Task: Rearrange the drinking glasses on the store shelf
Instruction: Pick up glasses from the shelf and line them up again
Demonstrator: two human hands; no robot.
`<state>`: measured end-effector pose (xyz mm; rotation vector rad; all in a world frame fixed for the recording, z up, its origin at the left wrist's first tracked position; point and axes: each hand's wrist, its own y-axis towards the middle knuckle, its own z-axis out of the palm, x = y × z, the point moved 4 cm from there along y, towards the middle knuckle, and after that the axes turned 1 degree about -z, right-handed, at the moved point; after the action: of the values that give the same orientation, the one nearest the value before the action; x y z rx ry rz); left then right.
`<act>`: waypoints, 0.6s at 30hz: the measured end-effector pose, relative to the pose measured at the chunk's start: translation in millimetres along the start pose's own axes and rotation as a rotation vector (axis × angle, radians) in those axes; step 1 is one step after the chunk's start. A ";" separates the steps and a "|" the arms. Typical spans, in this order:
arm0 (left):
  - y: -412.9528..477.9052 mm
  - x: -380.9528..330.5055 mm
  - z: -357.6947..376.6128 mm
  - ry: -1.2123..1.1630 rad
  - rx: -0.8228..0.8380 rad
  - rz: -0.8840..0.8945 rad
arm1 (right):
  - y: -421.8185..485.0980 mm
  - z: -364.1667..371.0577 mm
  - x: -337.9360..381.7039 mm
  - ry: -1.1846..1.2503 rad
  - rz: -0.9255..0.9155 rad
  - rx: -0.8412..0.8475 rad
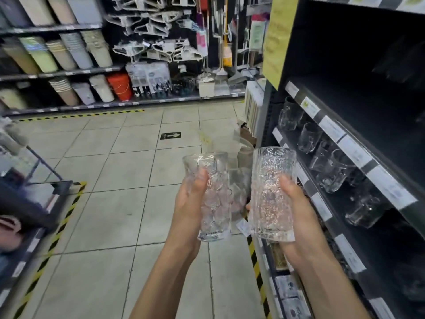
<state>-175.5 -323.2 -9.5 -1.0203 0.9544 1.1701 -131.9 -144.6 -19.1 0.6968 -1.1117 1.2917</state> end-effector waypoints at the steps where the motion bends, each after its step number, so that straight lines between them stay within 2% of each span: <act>1: 13.3 -0.6 -0.3 0.009 0.002 -0.010 | 13.2 0.4 -0.4 0.013 0.011 -0.002; 4: 58.1 -3.3 1.5 0.039 0.008 -0.027 | 57.5 0.0 0.5 0.071 0.011 -0.016; 14: 241.6 -21.3 55.4 0.098 0.121 0.000 | 225.5 -8.8 57.7 0.001 -0.095 -0.073; 18: 301.4 -19.6 82.5 0.065 0.167 -0.032 | 270.6 -26.9 81.4 -0.010 -0.138 -0.162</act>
<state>-471.3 -220.5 -5.7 -0.9399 1.0652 1.0183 -393.6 -36.1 -0.5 0.6482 -1.1425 1.0694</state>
